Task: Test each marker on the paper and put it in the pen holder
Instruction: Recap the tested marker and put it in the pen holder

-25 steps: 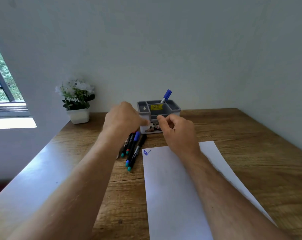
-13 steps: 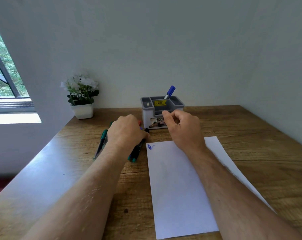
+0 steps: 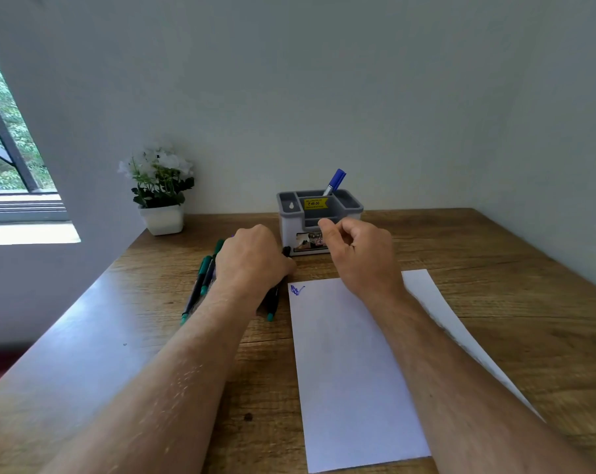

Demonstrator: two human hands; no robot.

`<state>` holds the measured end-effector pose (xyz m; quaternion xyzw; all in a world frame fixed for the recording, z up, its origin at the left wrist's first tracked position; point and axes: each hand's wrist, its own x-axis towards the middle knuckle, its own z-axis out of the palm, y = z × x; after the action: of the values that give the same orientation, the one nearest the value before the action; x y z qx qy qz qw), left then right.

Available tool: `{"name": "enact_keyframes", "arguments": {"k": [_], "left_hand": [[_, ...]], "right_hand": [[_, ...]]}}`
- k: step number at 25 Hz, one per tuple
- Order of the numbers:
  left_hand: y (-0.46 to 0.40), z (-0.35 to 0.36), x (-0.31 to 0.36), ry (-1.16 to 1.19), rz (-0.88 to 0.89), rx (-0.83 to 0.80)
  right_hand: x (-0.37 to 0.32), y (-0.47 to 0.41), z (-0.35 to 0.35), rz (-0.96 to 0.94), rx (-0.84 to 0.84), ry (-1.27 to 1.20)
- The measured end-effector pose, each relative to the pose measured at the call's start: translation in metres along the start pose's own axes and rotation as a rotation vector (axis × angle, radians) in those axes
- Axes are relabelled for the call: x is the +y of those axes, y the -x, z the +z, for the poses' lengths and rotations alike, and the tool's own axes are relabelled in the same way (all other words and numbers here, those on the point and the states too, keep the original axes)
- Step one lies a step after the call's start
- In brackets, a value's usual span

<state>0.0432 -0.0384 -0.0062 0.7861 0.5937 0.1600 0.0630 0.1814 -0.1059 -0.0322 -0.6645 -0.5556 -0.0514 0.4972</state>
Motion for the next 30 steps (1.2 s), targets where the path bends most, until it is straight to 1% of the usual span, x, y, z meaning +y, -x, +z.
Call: {"name": "enact_keyframes", "arguments": {"k": [4,6,7,9,12,14,17,19,21,23,27,30], "left_hand": [[0.003,-0.015,-0.002,0.254,-0.02,0.145],[0.006,-0.02,-0.001,0.449,-0.015,0.203],[0.007,-0.021,0.0,0.569,-0.009,0.206],[0.01,-0.021,0.004,0.812,0.011,0.156],[0.013,-0.018,0.01,1.105,0.052,0.017],[0.014,-0.015,0.012,1.165,0.105,-0.018],[0.013,-0.01,0.012,1.159,0.156,-0.003],[0.014,-0.008,0.012,1.201,0.139,0.029],[0.014,-0.007,0.011,1.302,0.114,0.056],[0.013,-0.008,0.011,1.354,0.112,0.05],[0.012,-0.008,0.012,1.442,0.13,0.002],[0.011,-0.003,0.013,1.509,0.158,0.007]], "right_hand": [[0.0,0.001,0.0,-0.021,0.006,-0.014],[0.001,0.001,0.001,-0.049,-0.001,-0.02],[0.001,0.002,0.001,-0.062,-0.013,-0.033],[-0.001,0.004,-0.001,-0.072,-0.056,-0.103],[-0.007,0.008,-0.004,-0.065,-0.093,-0.215],[-0.01,0.008,-0.006,-0.05,-0.095,-0.243],[-0.01,0.009,-0.007,-0.044,-0.076,-0.207],[-0.01,0.011,-0.008,-0.055,-0.063,-0.168],[-0.01,0.011,-0.008,-0.071,-0.073,-0.121],[-0.011,0.01,-0.008,-0.085,-0.082,-0.101],[-0.012,0.007,-0.008,-0.125,-0.021,-0.088],[-0.011,0.006,-0.008,-0.137,0.017,-0.071]]}}
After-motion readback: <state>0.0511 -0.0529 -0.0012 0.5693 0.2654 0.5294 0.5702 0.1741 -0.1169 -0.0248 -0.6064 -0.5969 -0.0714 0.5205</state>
